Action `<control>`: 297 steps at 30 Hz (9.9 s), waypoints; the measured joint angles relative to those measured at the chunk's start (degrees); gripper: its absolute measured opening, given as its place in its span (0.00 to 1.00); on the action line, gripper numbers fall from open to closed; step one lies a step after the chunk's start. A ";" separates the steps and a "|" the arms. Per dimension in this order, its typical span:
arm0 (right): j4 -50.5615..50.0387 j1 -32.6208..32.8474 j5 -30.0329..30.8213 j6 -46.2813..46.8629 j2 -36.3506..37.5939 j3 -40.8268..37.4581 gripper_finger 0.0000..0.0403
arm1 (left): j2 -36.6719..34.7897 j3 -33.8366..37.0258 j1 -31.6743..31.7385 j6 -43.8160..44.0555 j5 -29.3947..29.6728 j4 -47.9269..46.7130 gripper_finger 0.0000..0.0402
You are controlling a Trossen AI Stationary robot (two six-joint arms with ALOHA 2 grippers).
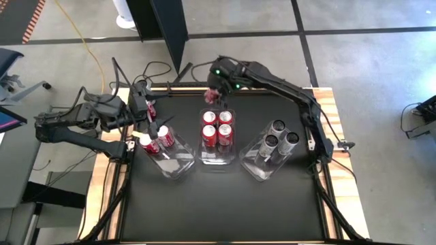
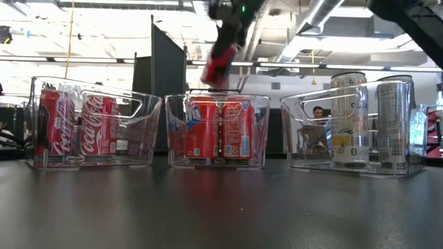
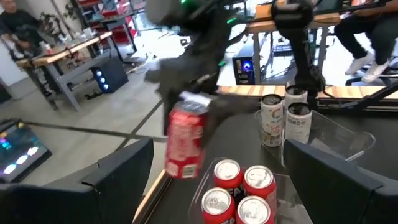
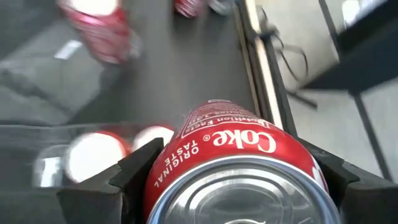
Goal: Sort soda cans
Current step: Put the top center red soda can into the left transparent bin
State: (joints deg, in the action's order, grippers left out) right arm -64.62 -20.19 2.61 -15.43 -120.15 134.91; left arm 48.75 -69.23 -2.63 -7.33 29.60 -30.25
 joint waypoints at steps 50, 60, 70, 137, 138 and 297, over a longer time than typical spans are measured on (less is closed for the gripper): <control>17.70 17.54 -9.91 -15.66 -10.32 0.17 0.75 | -0.06 0.96 -0.02 4.77 -6.36 -7.48 0.88; 14.35 17.51 -9.63 -15.87 -8.08 0.17 0.75 | -3.42 10.71 -4.59 15.87 -6.16 -17.67 0.88; 15.61 17.51 -9.42 -16.59 -7.64 0.02 0.75 | -3.78 22.60 -8.26 14.72 -8.23 -4.11 0.88; 12.25 19.88 -3.72 -15.92 0.25 -0.02 0.96 | 5.45 38.87 -9.06 13.62 5.47 31.94 0.71; 12.35 19.85 -3.72 -15.92 0.54 0.00 0.96 | 4.66 39.90 -9.68 13.99 6.42 33.44 0.71; 31.54 14.72 -13.20 1.92 -18.89 -1.31 0.00 | 0.11 63.95 -6.93 26.62 12.15 51.33 0.75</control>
State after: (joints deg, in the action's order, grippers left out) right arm -33.09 -5.48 -10.59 -13.51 -139.04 133.60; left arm 48.86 -5.28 -9.56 19.29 41.75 21.08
